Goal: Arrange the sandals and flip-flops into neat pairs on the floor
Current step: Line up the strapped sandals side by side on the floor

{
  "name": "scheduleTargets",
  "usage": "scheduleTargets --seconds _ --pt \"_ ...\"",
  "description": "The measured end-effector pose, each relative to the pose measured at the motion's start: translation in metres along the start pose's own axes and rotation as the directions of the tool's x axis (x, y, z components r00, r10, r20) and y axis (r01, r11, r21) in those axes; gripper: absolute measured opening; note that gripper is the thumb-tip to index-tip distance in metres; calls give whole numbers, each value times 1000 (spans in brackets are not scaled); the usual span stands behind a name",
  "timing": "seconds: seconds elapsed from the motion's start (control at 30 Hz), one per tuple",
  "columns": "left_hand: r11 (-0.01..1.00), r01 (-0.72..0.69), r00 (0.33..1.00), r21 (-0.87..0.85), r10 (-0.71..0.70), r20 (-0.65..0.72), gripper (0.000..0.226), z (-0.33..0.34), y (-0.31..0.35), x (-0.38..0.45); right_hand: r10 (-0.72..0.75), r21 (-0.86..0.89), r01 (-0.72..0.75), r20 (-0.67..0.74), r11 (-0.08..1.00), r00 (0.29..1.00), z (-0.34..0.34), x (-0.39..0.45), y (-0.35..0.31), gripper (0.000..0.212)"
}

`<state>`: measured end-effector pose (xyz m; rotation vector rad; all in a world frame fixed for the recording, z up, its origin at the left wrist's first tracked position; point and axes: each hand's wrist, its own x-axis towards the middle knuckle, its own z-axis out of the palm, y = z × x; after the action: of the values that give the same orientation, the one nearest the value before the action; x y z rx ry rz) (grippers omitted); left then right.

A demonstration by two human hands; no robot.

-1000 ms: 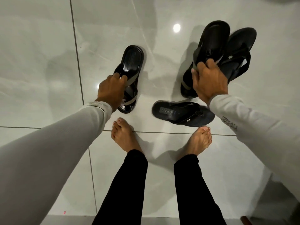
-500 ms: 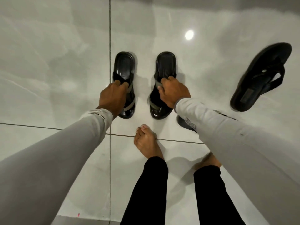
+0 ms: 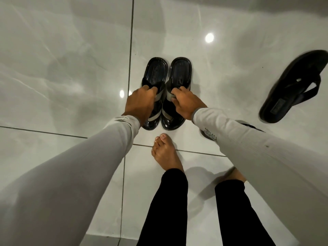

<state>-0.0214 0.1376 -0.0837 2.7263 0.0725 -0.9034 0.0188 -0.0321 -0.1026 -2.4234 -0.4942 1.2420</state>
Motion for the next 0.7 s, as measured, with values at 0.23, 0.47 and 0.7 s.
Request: scheduleTargets --seconds 0.23,0.47,0.7 --pt "999 31 999 -18 -32 -37 21 3 10 2 32 -83 -24 95 996 995 -7 3 -7 22" --pt "998 41 998 -37 -42 -37 20 6 14 -3 89 -151 -73 105 986 990 -12 -4 1 29" --pt "999 36 999 -34 -37 -26 21 7 19 -2 87 -152 -72 97 986 991 -12 -8 5 34"
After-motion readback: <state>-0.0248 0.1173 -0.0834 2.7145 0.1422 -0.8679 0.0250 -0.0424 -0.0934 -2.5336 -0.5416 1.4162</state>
